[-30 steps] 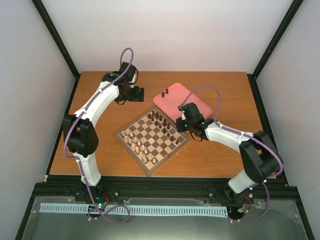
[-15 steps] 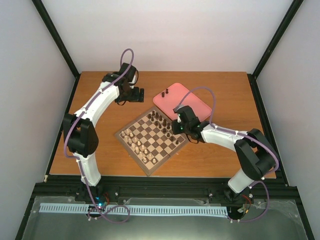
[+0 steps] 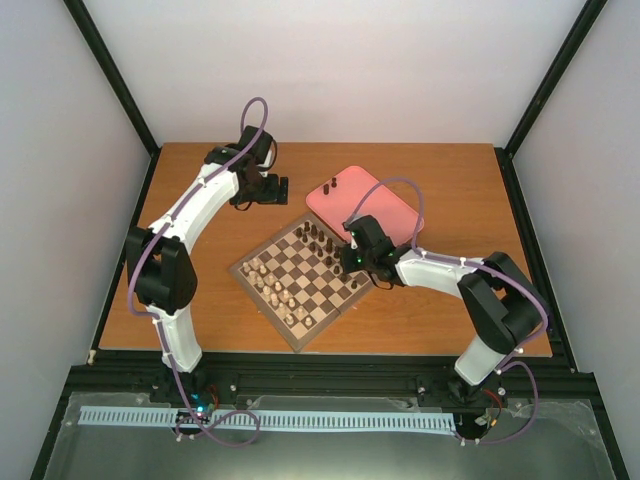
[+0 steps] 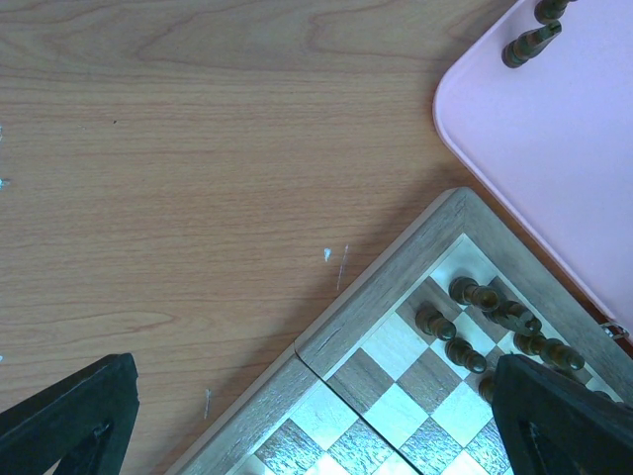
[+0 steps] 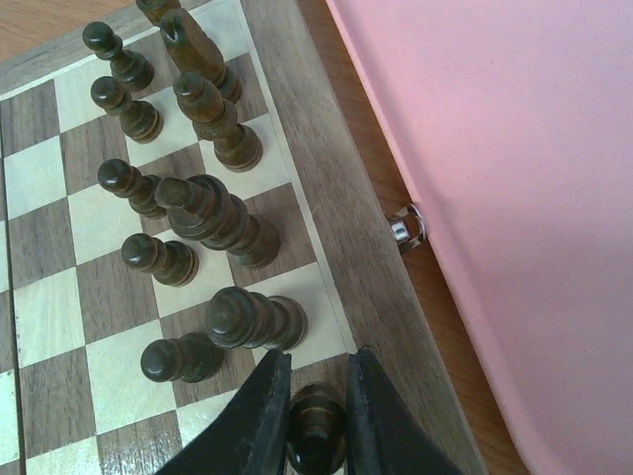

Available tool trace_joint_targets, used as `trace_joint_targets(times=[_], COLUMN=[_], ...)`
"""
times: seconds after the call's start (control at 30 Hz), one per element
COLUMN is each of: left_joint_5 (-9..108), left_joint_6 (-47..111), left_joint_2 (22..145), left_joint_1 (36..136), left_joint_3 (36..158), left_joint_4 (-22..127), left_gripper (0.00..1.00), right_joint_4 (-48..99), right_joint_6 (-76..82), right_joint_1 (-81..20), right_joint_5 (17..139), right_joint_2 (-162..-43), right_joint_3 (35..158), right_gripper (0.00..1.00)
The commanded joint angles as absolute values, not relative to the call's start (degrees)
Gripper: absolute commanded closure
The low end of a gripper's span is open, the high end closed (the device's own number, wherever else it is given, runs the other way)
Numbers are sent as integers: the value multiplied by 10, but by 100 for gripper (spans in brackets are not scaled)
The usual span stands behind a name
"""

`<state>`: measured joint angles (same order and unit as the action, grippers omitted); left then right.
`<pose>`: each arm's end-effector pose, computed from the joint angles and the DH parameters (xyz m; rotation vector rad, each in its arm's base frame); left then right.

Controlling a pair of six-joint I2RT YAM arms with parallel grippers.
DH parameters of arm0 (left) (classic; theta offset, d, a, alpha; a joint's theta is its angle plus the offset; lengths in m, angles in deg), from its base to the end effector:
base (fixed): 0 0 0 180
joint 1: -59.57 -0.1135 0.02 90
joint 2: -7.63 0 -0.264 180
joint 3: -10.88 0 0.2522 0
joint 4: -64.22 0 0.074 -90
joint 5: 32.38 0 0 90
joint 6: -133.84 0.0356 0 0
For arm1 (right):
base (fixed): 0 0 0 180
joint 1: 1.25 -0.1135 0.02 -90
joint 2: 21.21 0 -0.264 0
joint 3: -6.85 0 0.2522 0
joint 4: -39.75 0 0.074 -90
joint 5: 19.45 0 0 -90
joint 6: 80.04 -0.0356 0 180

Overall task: Set up the chess pieces on the board
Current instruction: Place the chess piece on the chessboard.

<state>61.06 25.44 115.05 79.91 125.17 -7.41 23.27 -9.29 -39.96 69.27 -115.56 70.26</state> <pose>0.3722 -0.1357 0.2965 0.0276 2.7037 -0.1242 0.2584 0.2061 0.1664 -0.4028 2.4123 0.4378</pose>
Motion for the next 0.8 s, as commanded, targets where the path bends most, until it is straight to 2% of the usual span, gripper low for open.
trace_joint_targets(times=[0.0,0.57,0.77], left_joint_5=[611,605,604], left_joint_6=[250,250,249], left_joint_2=[1155,1157,1159], left_joint_1=[803,803,803], left_joint_3=[1254,1244,1244], left_joint_4=[-65,-61,-60], left_gripper=[0,0,0], right_joint_4=[254,241,226], right_joint_6=[-101,-96,-86], right_joint_1=[-406,-406,-407], right_joint_5=[682,670,671], right_joint_2=[-1163,-1182,-1178], right_joint_3=[702,722,727], right_gripper=[95,92,82])
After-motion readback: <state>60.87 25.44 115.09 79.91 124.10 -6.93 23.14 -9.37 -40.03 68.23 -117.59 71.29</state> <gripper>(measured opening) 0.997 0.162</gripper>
